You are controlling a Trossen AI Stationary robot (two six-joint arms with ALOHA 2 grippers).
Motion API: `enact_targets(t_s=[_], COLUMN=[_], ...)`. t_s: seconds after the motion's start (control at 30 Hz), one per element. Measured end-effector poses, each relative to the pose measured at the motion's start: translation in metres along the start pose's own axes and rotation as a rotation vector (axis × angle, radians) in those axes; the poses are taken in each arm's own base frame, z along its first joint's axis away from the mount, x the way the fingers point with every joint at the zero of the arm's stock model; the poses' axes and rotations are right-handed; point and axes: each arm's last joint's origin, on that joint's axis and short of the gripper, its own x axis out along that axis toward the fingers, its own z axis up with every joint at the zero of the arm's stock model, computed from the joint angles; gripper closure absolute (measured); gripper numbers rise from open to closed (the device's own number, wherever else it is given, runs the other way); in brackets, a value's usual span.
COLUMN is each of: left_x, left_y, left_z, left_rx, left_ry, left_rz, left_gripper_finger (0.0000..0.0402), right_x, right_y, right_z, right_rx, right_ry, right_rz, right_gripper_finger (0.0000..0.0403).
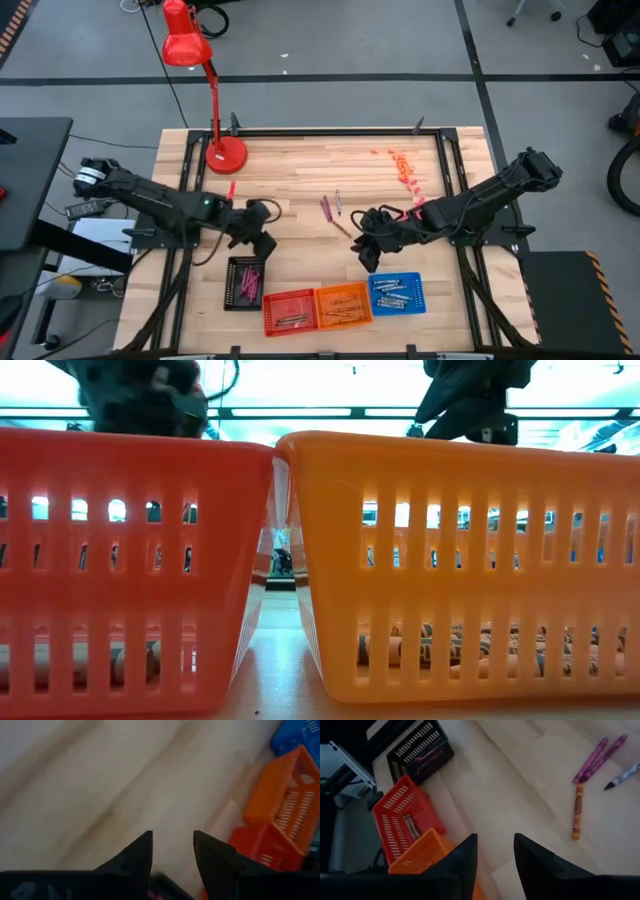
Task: Sort crayons
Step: Put the violet crayon into the black bin
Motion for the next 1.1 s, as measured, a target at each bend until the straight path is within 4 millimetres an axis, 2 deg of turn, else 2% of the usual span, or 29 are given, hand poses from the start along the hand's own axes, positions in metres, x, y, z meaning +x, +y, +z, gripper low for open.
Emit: enact_targets(t_s=[0.17,0.4,0.53,0.67,0.8,1.1], left_x=[0.021,0.053,0.07,0.086,0.1,0.141], left_y=[0.005,0.007,0.012,0.024,0.032,0.038], left_z=[0.023,0.06,0.078,0.093,0.107,0.132], left_rx=[0.175,0.665,0.85,0.924,0.969,0.996], left_ry=[-0.063,-0.244,-0.33,-0.387,-0.44,-0.377], left_rz=[0.015,0.003,0.036,0.077,0.019,-0.068], left_gripper_finger=[0.0249,0.0249,0.0249,0.0249,0.0249,0.0249], right_x=[0.004,0.007,0.007,0.007,0.007,0.009], right_y=[-0.01,-0.021,-0.022,-0.023,-0.026,-0.035], right_z=[0.012,0.025,0.025,0.023,0.023,0.03], right_rx=[0.004,0.103,0.14,0.159,0.176,0.201], right_ry=[-0.024,-0.048,-0.038,-0.032,-0.041,-0.01], right_rz=[-0.033,-0.054,-0.051,-0.078,-0.111,-0.111], right_gripper_finger=[0.0271,0.0271,0.0271,0.0271,0.0271,0.0271])
